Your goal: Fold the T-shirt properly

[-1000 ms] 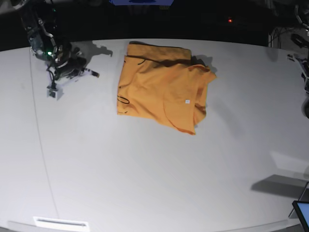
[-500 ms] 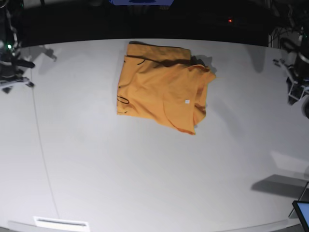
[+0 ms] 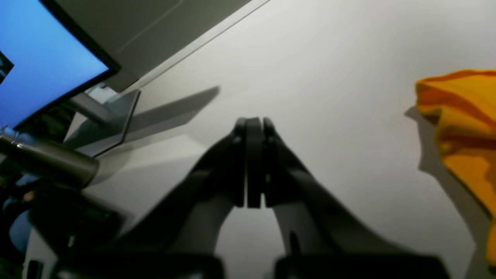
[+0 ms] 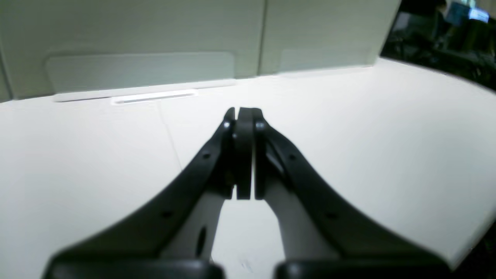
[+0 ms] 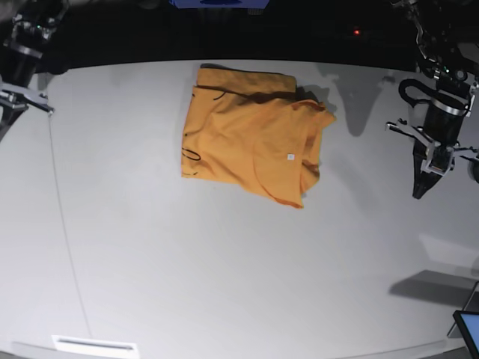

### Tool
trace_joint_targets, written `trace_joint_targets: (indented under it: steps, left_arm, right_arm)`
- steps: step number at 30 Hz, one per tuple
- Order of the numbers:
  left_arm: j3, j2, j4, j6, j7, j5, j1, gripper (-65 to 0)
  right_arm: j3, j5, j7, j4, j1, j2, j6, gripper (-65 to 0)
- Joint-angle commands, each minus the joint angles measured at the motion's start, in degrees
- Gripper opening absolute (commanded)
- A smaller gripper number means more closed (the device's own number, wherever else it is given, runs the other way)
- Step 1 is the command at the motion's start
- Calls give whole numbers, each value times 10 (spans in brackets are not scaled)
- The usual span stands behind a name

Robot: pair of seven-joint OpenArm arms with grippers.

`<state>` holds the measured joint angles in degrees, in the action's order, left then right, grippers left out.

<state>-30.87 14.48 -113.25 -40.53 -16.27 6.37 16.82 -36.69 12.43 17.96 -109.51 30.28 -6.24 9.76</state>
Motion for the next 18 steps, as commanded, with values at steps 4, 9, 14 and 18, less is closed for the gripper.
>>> trace_joint_targets:
  steps: [4,9,14,18]
  left_arm:
    - [-8,7,-6,5,44,66,17,-650]
    - [-3,6,45,5,129,11,60,-650]
    - [-6,6,195,5,286,-71,70,-650]
    - [-7,12,238,6,398,-70,118,-650]
  right_arm:
    - [-32,1,20,7,0,7,29,-650]
    - [-43,2,20,30,10,9,32,-650]
    - [-38,2,23,67,11,9,37,-650]
    - [-39,2,24,81,11,9,73,-650]
